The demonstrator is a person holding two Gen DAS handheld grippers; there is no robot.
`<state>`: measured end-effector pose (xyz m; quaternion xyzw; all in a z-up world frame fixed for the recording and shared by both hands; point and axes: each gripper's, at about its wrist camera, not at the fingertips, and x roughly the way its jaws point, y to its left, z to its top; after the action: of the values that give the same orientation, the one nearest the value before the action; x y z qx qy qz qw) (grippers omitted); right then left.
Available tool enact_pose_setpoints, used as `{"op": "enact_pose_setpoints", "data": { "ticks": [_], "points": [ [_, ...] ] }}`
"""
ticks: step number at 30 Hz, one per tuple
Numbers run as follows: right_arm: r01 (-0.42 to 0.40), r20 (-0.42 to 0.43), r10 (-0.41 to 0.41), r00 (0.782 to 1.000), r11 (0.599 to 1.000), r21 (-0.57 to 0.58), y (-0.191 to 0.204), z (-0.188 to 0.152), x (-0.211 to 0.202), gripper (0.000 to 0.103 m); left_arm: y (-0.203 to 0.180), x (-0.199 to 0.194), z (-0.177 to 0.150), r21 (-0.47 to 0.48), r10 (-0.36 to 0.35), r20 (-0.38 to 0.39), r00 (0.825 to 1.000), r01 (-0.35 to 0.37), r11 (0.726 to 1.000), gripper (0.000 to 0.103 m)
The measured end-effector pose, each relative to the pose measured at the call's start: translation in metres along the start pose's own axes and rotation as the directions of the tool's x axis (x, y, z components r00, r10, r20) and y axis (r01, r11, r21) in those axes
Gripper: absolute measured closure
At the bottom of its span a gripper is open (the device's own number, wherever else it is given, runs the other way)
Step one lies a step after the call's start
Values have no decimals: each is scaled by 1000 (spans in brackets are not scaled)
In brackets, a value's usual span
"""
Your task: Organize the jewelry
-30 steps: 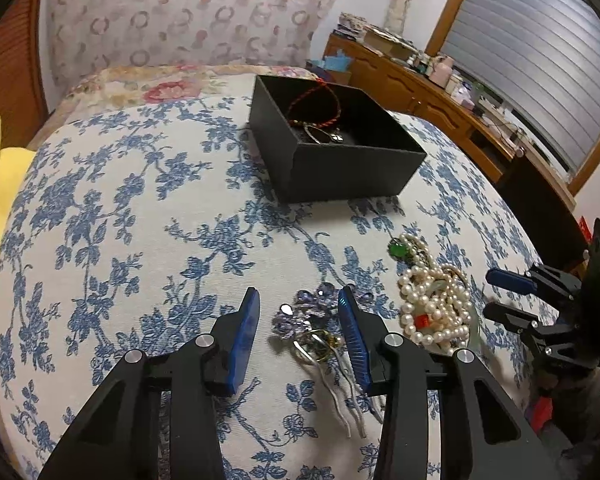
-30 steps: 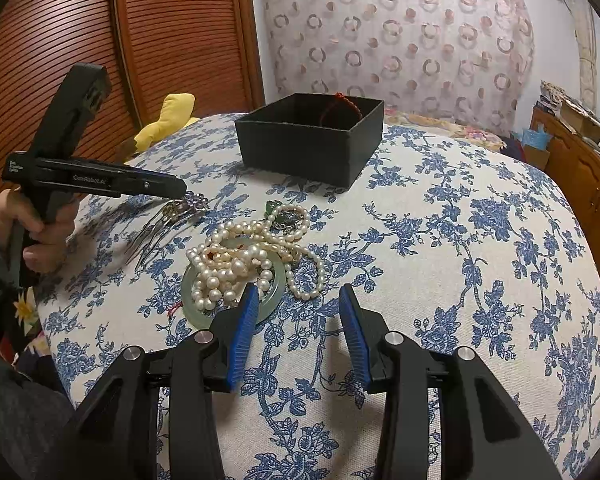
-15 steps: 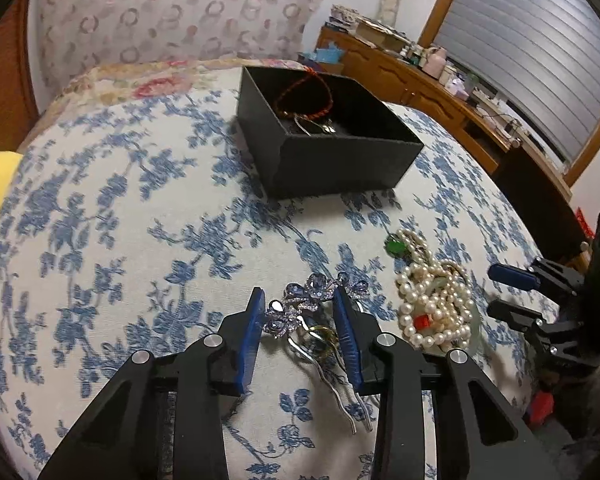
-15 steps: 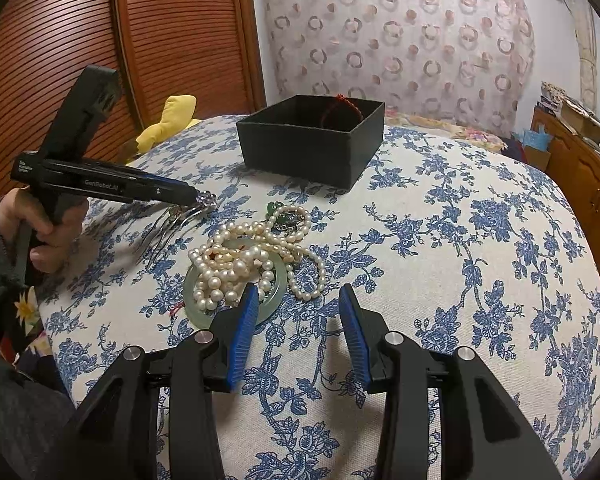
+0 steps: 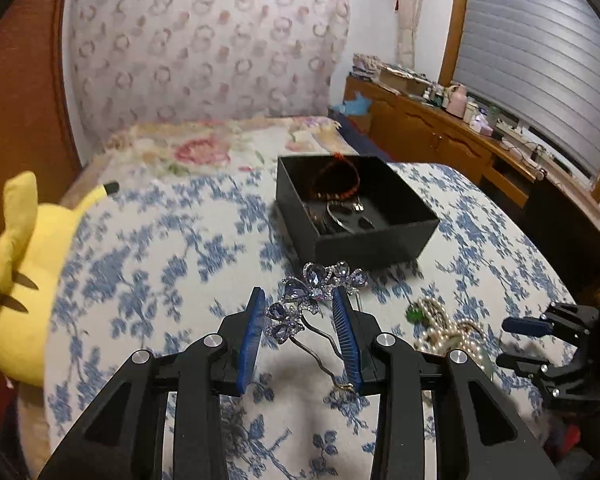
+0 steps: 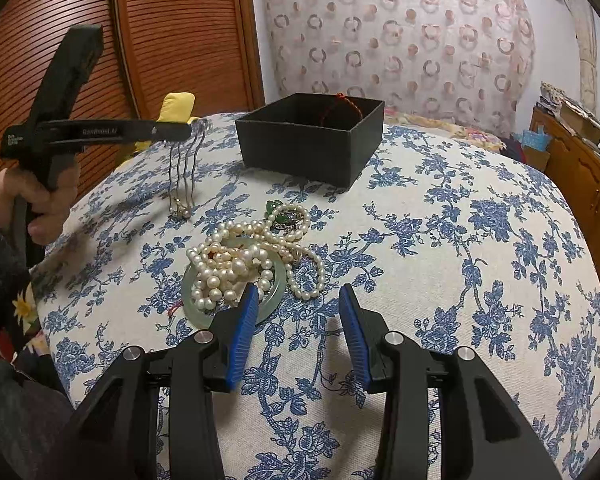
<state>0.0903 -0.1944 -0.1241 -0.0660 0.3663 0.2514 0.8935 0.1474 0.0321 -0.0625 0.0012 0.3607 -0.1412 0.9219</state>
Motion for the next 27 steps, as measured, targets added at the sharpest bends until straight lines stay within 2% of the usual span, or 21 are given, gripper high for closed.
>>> {"op": "enact_pose_setpoints", "data": {
  "ticks": [7, 11, 19, 24, 27],
  "points": [
    [11, -8, -11, 1000, 1000, -8, 1, 3, 2, 59, 5, -9, 9, -17, 27, 50, 998, -27, 1000, 70],
    [-12, -6, 12, 1000, 1000, -28, 11, 13, 8, 59, 10, -15, 9, -29, 39, 64, 997, -38, 999, 70],
    [-118, -13, 118, 993, 984, -132, 59, 47, 26, 59, 25, -26, -7, -57, 56, 62, 996, -53, 997, 70],
    [-184, -67, 174, 982, 965, -187, 87, 65, 49, 59, 36, -32, -18, -77, 63, 59, 996, -58, 995, 70],
    [-196, -106, 176, 979, 954, -228, 100, 72, 61, 59, 43, -35, -21, -87, 68, 59, 996, -62, 994, 70]
  ]
}}
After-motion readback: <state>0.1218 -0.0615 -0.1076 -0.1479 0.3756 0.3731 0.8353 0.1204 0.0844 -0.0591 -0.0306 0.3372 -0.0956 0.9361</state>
